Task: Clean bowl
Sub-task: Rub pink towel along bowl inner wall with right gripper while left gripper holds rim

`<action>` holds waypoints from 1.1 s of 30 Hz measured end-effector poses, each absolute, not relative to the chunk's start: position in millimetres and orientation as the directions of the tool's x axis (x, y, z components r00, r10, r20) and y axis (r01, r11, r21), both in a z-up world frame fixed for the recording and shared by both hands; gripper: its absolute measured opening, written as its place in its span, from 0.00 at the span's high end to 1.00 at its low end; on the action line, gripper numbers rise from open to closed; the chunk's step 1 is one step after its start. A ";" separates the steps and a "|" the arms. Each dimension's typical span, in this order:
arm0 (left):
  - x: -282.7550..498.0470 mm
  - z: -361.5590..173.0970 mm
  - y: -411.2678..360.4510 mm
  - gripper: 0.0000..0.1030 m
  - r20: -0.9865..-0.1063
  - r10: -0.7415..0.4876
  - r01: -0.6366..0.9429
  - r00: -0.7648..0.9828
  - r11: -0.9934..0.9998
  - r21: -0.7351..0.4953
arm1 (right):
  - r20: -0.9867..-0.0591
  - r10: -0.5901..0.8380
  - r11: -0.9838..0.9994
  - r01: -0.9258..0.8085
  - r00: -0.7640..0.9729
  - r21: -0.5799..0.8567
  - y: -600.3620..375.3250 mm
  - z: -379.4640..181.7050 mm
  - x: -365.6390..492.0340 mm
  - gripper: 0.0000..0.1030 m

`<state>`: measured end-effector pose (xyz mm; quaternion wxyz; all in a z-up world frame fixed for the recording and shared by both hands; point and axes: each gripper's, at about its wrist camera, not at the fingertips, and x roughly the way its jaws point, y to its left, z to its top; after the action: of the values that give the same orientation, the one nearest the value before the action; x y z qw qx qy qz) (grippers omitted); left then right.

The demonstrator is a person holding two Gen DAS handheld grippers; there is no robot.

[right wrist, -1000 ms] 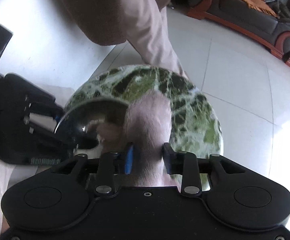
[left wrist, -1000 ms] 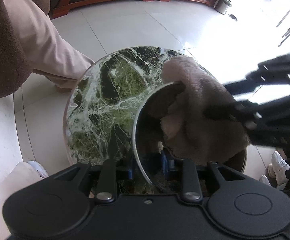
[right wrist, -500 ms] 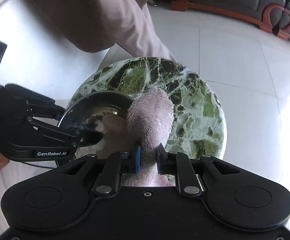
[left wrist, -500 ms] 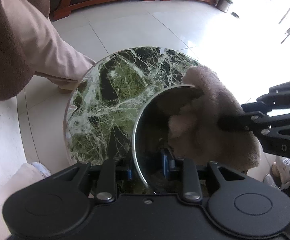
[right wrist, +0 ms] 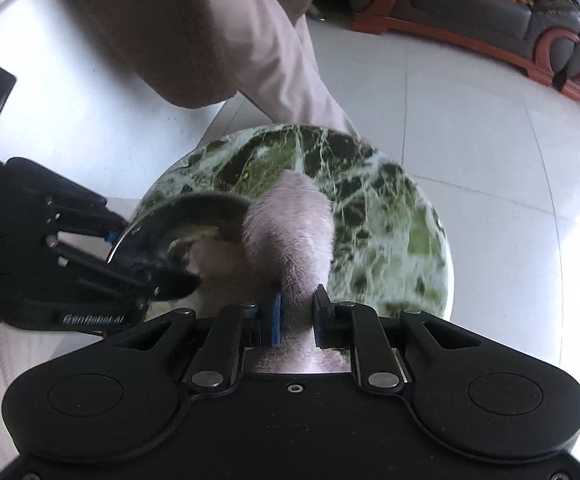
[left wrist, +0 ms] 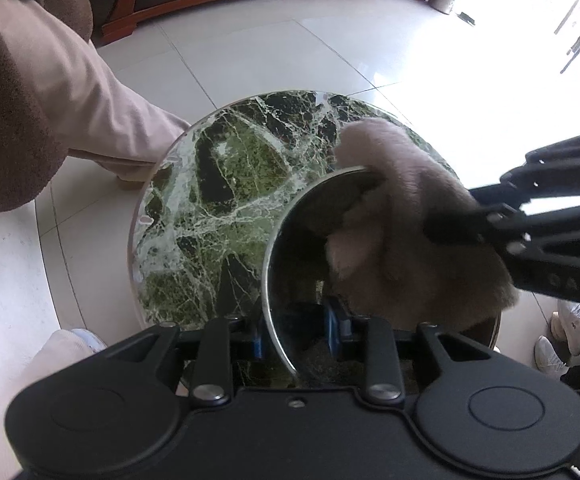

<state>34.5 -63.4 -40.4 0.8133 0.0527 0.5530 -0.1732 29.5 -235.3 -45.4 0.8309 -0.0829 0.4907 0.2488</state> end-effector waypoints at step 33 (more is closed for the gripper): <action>35.7 -40.1 -68.9 0.70 -0.921 -0.205 0.346 0.332 0.934 -0.083 | -0.863 0.282 0.861 -0.508 0.419 0.035 -221.7 -45.4 26.2 0.85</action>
<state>35.7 -68.9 -40.1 0.8135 0.0639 0.5526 -0.1693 26.2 -221.7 -45.4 0.8341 -0.1165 0.4843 0.2370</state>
